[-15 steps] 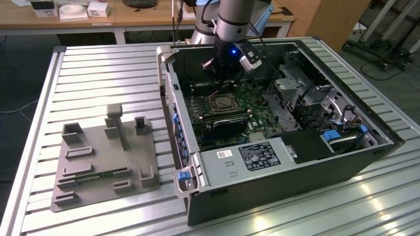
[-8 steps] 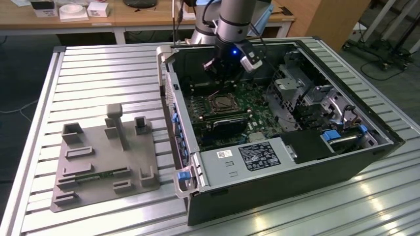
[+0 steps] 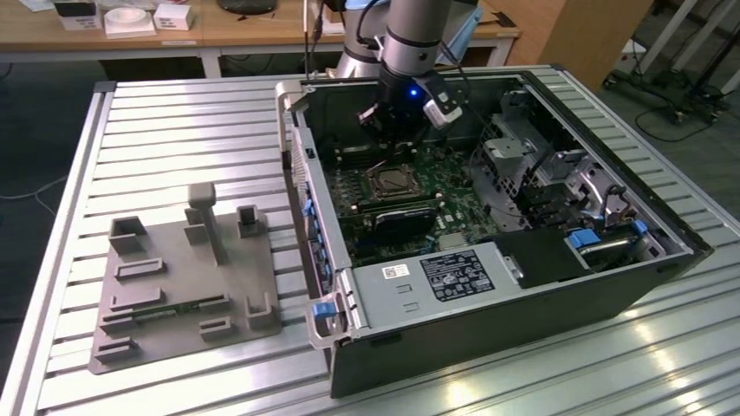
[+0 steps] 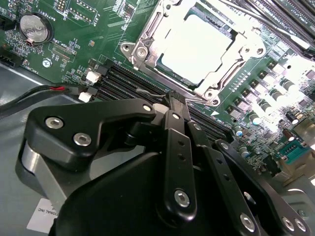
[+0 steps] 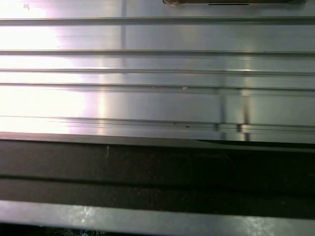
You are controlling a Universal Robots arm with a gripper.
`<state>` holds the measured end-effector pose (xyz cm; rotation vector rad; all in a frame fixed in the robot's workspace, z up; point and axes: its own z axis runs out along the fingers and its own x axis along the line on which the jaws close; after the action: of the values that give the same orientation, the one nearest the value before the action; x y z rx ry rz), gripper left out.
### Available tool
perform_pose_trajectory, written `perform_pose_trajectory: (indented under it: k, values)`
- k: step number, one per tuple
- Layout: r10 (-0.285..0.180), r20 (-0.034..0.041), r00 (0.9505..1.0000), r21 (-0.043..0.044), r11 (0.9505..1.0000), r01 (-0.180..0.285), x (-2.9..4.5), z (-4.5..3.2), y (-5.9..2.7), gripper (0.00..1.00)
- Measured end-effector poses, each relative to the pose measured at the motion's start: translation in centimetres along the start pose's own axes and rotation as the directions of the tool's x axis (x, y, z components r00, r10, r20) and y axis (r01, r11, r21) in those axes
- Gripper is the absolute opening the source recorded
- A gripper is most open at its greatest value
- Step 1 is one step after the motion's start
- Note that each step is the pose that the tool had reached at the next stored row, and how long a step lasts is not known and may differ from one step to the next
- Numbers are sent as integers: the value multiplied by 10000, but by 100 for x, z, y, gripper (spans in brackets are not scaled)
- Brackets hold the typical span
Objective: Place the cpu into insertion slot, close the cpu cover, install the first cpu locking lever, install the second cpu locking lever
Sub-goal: 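Install the first cpu locking lever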
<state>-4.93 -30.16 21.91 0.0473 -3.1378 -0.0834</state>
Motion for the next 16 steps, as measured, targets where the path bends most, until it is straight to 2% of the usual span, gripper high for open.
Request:
perform_pose_trajectory:
  k: [16]
  values:
    - [-1, 0, 10000, 1, 10000, 1, -66, 6, 7, 10]
